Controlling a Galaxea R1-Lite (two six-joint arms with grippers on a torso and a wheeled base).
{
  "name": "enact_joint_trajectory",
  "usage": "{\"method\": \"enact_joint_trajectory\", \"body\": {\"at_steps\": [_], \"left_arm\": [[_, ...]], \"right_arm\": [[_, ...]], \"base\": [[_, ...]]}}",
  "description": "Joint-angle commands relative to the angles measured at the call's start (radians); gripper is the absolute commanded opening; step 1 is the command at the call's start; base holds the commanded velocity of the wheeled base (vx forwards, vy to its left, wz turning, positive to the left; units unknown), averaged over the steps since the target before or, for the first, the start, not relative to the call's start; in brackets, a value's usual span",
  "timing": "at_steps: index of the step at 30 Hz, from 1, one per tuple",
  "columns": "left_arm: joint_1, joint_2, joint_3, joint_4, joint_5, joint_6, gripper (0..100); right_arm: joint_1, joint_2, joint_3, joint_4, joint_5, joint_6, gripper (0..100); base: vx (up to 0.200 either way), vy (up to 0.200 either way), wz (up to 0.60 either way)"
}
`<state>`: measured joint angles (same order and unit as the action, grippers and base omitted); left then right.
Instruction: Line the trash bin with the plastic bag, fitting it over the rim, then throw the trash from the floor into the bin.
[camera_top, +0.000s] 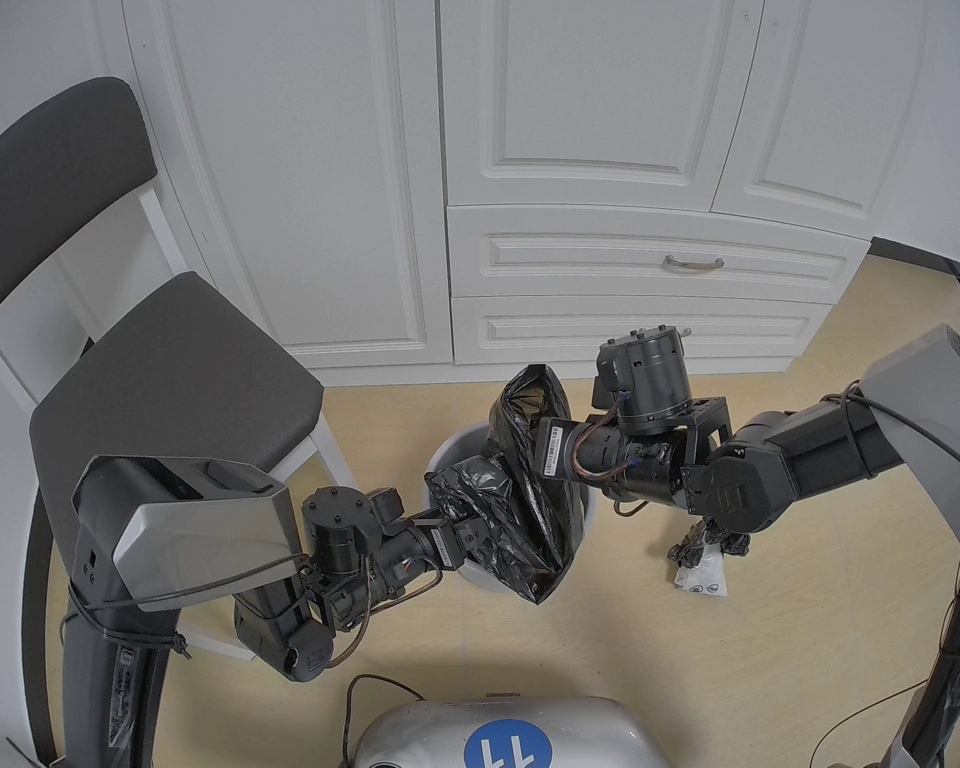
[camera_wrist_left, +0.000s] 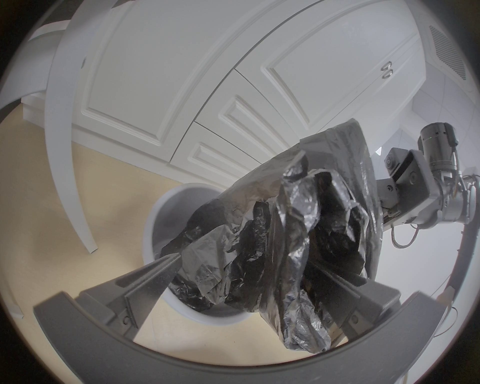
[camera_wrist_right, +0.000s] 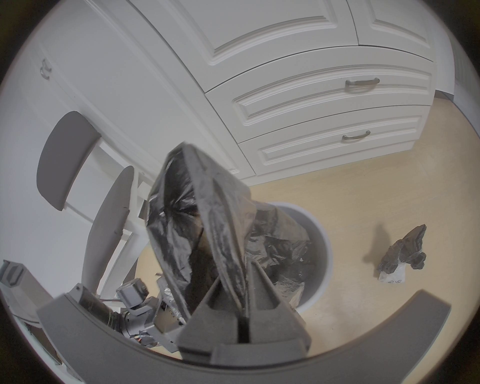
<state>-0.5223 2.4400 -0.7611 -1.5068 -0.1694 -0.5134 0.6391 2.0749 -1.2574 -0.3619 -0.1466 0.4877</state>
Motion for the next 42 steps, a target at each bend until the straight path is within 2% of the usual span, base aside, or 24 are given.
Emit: {"method": "enact_joint_trajectory", "body": {"at_steps": [1, 3, 4, 13, 21, 24, 32, 36, 37, 38, 42], "left_arm": [[-0.008, 0.034, -0.007, -0.021, 0.002, 0.000, 100], [-0.007, 0.031, -0.007, -0.024, 0.002, 0.001, 100], [-0.004, 0.030, -0.007, -0.024, 0.002, 0.000, 0], [0.016, 0.021, -0.017, -0.023, 0.016, 0.001, 0], [0.024, 0.028, -0.104, 0.002, 0.129, 0.003, 0], [0.025, 0.019, -0.161, 0.080, 0.199, 0.003, 0], [-0.007, -0.009, -0.211, 0.214, 0.291, 0.003, 0], [-0.039, -0.003, -0.273, 0.283, 0.401, 0.021, 0], [-0.039, -0.003, -0.273, 0.283, 0.401, 0.021, 0], [-0.044, -0.010, -0.274, 0.333, 0.429, 0.053, 0], [-0.041, -0.070, -0.228, 0.422, 0.442, 0.121, 0]], "right_arm": [[0.004, -0.002, 0.001, 0.000, -0.001, 0.000, 0], [0.004, -0.001, 0.001, 0.000, -0.001, 0.000, 0], [0.004, -0.001, 0.001, 0.000, -0.001, 0.000, 0], [-0.027, 0.010, -0.013, 0.000, -0.007, -0.003, 0], [-0.105, 0.079, -0.043, -0.066, -0.070, -0.078, 0], [-0.122, 0.097, -0.039, -0.091, -0.117, -0.141, 0], [-0.133, 0.097, 0.021, -0.091, -0.168, -0.250, 0], [-0.145, 0.091, 0.055, -0.091, -0.205, -0.307, 0], [-0.145, 0.091, 0.055, -0.091, -0.205, -0.307, 0], [-0.148, 0.088, 0.081, -0.091, -0.212, -0.340, 0], [-0.148, 0.082, 0.145, -0.091, -0.212, -0.408, 0]], "base": [[0.000, 0.000, 0.00], [0.000, 0.000, 0.00], [0.000, 0.000, 0.00], [0.000, 0.000, 0.00], [0.000, 0.000, 0.00], [0.000, 0.000, 0.00], [0.000, 0.000, 0.00], [0.000, 0.000, 0.00], [0.000, 0.000, 0.00], [0.000, 0.000, 0.00], [0.000, 0.000, 0.00]]}}
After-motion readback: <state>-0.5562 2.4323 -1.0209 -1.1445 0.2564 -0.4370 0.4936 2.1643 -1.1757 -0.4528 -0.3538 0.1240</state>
